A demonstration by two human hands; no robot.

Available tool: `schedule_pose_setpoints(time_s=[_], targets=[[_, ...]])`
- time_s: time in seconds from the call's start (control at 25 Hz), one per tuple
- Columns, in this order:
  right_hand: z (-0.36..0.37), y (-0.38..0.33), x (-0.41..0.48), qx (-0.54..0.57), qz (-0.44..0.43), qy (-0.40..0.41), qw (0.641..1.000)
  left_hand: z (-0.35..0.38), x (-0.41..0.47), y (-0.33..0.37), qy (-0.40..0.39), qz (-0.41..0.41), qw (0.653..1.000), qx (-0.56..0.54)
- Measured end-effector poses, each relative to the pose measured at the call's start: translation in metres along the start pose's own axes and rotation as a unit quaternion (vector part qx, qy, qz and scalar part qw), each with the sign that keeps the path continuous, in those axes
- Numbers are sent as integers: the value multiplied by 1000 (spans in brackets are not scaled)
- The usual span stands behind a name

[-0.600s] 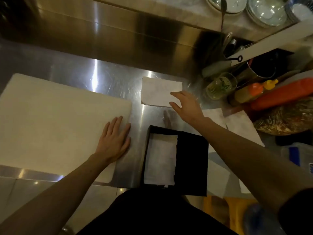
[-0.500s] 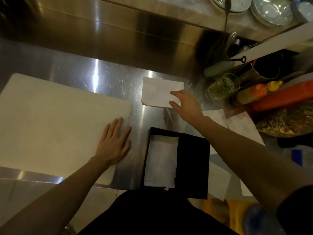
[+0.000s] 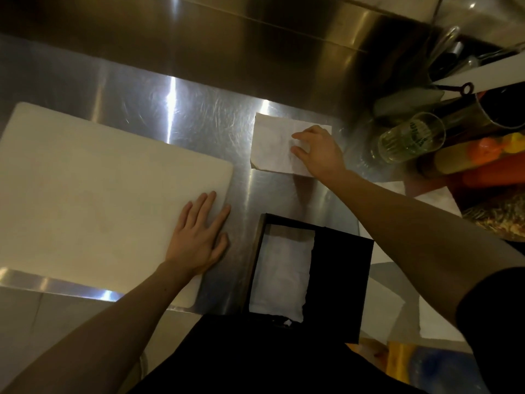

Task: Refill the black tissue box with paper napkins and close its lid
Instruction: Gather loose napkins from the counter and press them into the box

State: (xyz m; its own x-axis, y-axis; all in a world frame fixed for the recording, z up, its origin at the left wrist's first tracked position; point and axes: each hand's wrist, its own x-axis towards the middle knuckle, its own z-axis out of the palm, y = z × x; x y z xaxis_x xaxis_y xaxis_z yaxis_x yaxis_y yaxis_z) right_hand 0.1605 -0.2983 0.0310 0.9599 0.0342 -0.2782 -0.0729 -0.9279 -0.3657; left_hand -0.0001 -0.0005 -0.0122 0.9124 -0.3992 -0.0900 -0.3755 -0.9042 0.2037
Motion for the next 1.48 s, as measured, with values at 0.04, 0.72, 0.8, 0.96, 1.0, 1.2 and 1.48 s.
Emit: schedule_pose_setpoints(time_s=[0.04, 0.72, 0.8, 0.96, 1.0, 1.2, 1.48], targets=[[3, 0, 3, 0, 2, -7, 1000, 1, -1, 0, 6, 0, 1000, 0], [13, -7, -9, 85, 39, 95, 991, 0, -1, -2, -3, -3, 1000, -13], [6, -11, -26, 126, 52, 124, 983, 0, -1, -3, -12, -5, 1000, -15], [-13, -22, -70, 191, 55, 185, 962, -3, -1, -2, -8, -2, 1000, -21], [-19, -25, -84, 203, 59, 196, 958, -4, -2, -2, -8, -2, 1000, -22], [-30, -42, -166, 267, 106, 223, 932, -2, -3, -1, -5, 0, 1000, -24], [21, -65, -259, 300, 207, 167, 916, -2, -4, -1, 2, 9, 1000, -29]])
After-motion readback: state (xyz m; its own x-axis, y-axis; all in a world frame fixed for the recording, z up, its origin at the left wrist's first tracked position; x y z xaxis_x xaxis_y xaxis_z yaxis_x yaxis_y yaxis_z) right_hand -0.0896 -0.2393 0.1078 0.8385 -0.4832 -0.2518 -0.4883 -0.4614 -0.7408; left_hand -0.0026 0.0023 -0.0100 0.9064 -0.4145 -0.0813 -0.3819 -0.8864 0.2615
